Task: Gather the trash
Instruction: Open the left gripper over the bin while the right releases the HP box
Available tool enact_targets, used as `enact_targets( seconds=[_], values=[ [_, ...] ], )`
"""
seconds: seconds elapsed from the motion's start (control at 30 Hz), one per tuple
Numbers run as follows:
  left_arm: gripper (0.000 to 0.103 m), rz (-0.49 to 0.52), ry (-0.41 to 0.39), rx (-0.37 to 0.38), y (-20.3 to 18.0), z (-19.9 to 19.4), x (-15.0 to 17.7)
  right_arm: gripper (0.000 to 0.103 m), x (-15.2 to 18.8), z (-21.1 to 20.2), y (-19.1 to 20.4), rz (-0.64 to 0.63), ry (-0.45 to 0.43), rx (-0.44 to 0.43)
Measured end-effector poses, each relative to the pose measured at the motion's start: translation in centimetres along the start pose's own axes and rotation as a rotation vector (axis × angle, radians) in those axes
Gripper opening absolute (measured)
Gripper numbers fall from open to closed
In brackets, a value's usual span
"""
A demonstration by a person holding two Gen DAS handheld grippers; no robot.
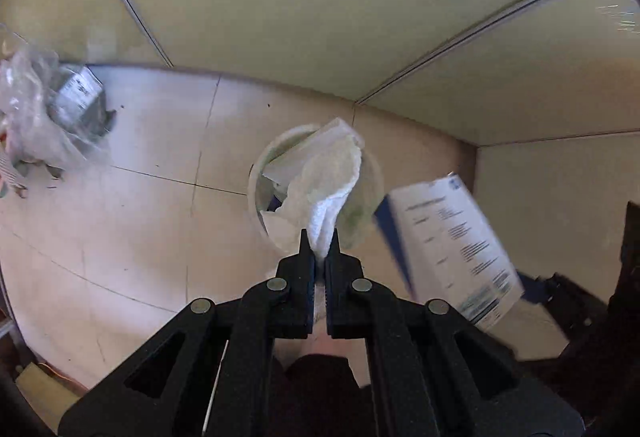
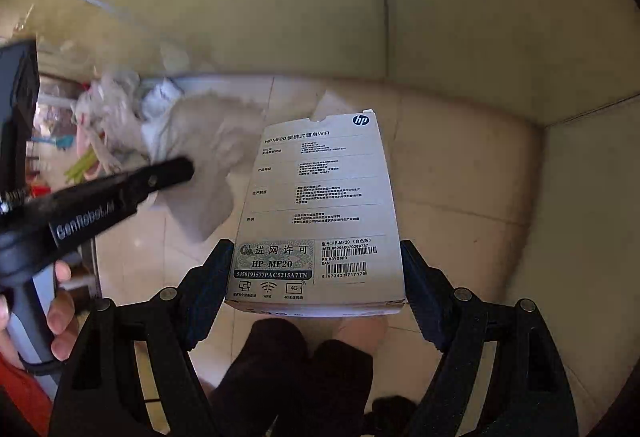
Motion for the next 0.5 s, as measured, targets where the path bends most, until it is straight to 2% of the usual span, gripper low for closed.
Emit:
enact_targets(
  seconds=[0.13, 0.3, 0.47, 0.5],
  values=[
    [0.002, -0.005, 0.021, 0.003, 0.7, 3.9, -0.4, 0.078, -1.2, 3.9, 0.7, -0.018, 0.046, 0.008],
    [0.005, -0.035, 0.053, -0.003, 1.6, 6.8, -0.5, 0.079, -2.1, 6.0, 0.2, -0.016, 0.071, 0.018],
    [0.029, -0.041, 0.041, -0.028, 2.3, 6.2, -0.3, 0.079, -2.6, 6.4, -0.8, 0.025, 0.11, 0.006],
    [0.03, -0.046, 0.036, -0.032, 2.5, 5.8, -0.3, 0.079, -2.7, 6.2, -0.9, 0.034, 0.105, 0.005]
  ],
)
Point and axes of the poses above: each gripper's, at about its wrist camera, not at the fingertips, and z roughly the way its jaws point, y to its left, x to its underside, the point moved 2 cm from there along z, roughly the way its jaws point, and after that the axes turned 2 degrees about z, right-handed, at the moved point
